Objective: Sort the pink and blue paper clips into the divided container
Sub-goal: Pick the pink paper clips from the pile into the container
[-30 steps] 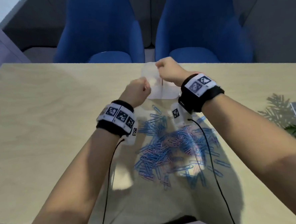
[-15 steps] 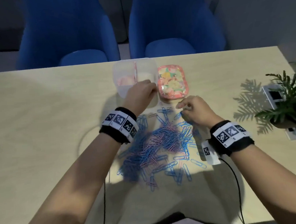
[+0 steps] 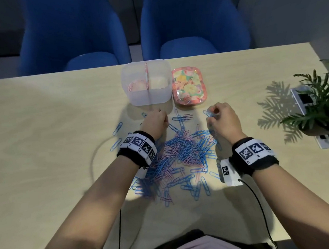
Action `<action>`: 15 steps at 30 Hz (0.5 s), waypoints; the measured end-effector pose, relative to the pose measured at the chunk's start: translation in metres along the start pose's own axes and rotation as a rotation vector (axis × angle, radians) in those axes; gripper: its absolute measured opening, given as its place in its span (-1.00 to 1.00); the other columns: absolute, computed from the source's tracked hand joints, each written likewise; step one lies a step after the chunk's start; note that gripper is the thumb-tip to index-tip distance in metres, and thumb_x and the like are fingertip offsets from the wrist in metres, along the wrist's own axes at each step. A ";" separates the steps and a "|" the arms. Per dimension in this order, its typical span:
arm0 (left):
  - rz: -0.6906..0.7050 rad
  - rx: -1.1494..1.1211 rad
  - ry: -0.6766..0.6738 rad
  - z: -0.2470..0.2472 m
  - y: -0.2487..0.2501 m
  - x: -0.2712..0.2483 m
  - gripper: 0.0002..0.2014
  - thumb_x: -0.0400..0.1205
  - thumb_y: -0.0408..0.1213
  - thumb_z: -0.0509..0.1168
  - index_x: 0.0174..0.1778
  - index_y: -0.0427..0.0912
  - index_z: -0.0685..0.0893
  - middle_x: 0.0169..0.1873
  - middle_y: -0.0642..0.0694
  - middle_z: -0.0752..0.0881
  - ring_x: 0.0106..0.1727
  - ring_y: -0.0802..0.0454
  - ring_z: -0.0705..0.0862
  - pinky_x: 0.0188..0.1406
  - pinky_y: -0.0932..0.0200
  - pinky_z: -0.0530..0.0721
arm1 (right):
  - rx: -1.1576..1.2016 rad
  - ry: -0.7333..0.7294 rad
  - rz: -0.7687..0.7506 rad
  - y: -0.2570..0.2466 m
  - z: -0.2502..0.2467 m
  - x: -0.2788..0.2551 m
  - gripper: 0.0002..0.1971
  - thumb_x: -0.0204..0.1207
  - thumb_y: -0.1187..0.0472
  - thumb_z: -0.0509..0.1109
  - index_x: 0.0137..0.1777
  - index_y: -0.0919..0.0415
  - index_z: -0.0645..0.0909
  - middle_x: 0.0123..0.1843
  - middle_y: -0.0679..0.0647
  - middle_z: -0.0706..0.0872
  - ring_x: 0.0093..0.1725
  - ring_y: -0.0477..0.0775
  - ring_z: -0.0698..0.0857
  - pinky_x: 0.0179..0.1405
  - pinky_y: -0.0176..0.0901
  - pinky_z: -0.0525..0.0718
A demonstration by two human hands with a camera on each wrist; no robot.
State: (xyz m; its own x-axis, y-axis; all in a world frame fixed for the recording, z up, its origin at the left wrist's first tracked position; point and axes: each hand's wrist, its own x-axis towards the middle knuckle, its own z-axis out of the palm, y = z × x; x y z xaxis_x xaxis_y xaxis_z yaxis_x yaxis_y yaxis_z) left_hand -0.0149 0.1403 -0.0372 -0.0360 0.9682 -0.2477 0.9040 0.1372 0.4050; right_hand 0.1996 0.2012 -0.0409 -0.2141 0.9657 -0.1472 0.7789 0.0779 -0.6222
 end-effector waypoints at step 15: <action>-0.141 -0.583 0.082 -0.010 0.011 0.034 -0.88 0.62 -0.33 0.26 0.00 -0.31 0.57 -0.24 -0.10 0.63 -0.19 -0.03 0.62 -0.21 0.26 0.59 | -0.254 -0.223 0.045 -0.026 0.026 -0.021 -0.87 0.55 0.22 0.26 -0.06 0.28 0.56 0.04 0.23 0.70 0.08 0.29 0.64 -0.10 -0.01 0.54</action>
State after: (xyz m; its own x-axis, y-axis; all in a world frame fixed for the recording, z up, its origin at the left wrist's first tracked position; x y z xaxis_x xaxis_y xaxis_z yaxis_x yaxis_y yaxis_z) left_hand -0.0100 0.1769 -0.0323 -0.1923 0.9421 -0.2748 0.5060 0.3351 0.7948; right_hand 0.1680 0.1724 -0.0417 -0.2783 0.8938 -0.3517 0.9063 0.1232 -0.4042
